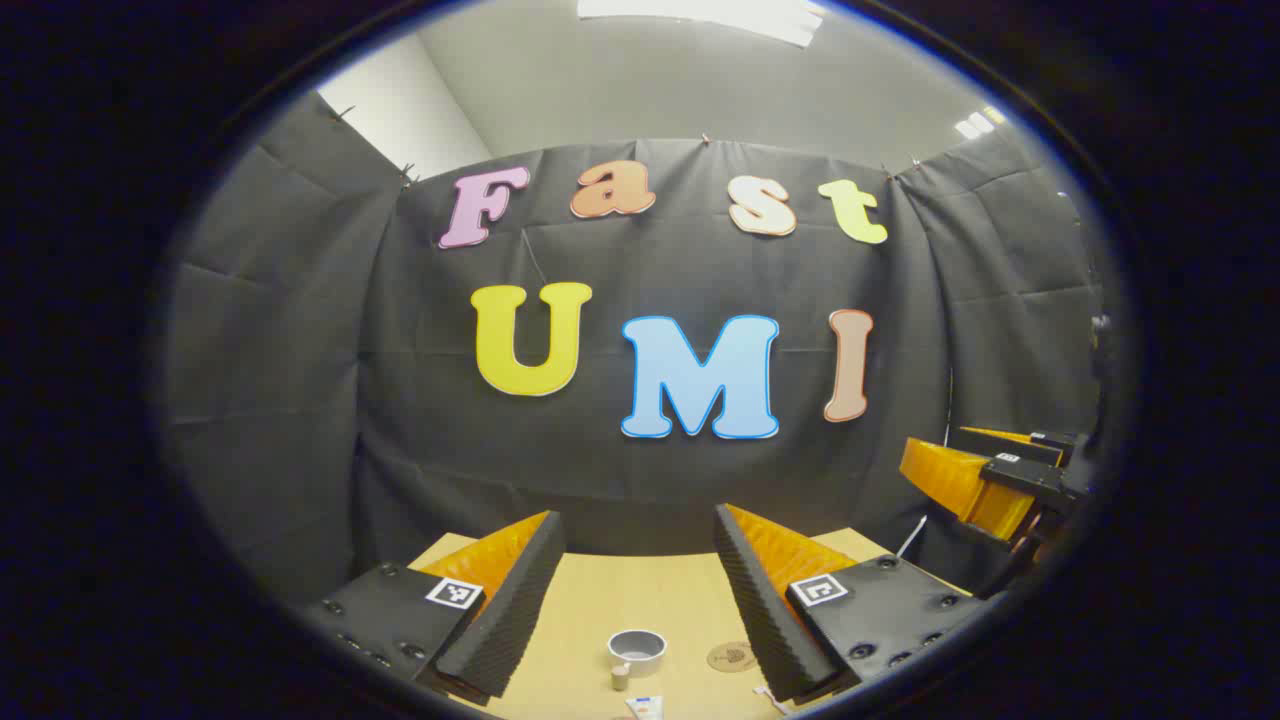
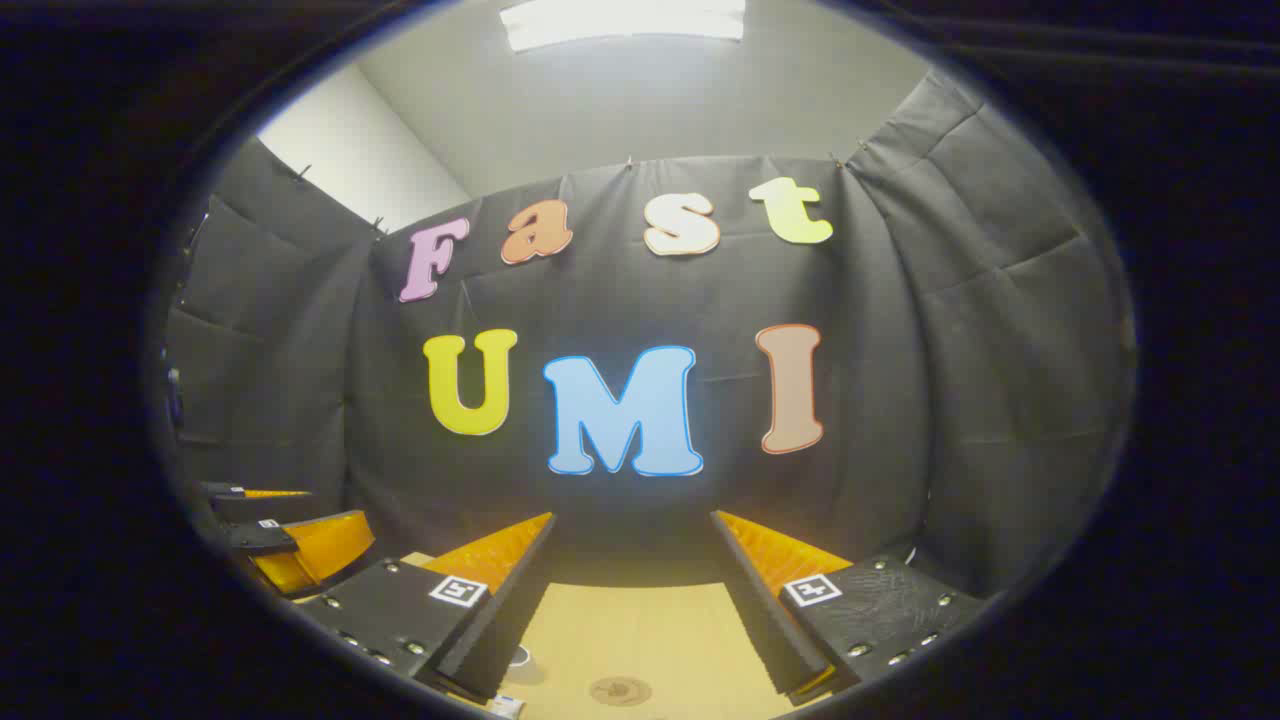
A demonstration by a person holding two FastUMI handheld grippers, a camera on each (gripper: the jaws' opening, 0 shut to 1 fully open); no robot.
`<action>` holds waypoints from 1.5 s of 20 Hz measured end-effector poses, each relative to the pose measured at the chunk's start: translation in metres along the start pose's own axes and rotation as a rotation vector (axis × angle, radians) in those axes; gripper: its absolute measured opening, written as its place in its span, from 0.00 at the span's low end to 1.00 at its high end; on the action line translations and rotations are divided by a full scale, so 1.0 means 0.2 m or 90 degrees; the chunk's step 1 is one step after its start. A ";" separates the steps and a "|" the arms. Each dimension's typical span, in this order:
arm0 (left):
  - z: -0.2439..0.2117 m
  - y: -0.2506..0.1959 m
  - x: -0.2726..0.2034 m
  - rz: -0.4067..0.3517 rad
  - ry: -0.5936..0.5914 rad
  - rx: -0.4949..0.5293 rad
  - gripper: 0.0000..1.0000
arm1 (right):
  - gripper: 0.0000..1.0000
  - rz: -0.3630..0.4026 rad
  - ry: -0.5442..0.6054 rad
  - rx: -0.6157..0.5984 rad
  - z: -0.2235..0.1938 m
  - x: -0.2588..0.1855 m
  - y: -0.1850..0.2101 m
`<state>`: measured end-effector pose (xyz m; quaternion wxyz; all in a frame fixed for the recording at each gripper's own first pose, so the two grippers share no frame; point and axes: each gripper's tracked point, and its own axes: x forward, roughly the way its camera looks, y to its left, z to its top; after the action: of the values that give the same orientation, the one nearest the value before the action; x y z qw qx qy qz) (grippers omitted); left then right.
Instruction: Put the toothbrush and toothpaste on the desktop into the cup, then pick up the cup and place it on the coaster on the desktop.
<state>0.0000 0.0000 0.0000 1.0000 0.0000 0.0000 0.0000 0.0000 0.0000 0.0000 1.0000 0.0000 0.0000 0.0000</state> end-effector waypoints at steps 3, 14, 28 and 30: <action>0.01 0.01 -0.01 0.003 -0.004 0.009 0.93 | 0.92 0.010 0.001 0.006 0.01 0.01 0.03; -0.09 -0.07 0.04 -0.041 0.036 0.006 0.93 | 0.92 0.014 0.044 0.007 -0.10 0.03 0.06; -0.76 -0.07 0.18 -0.064 0.249 -0.025 0.94 | 0.93 0.037 0.302 -0.004 -0.77 0.10 0.08; -0.92 -0.07 0.16 -0.065 0.290 -0.028 0.94 | 0.96 0.039 0.349 0.002 -0.90 0.08 0.08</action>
<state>0.0318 -0.0132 -0.1839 0.9726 -0.0220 0.2258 -0.0506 0.0156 0.0155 -0.1795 0.9623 0.0013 0.2703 0.0300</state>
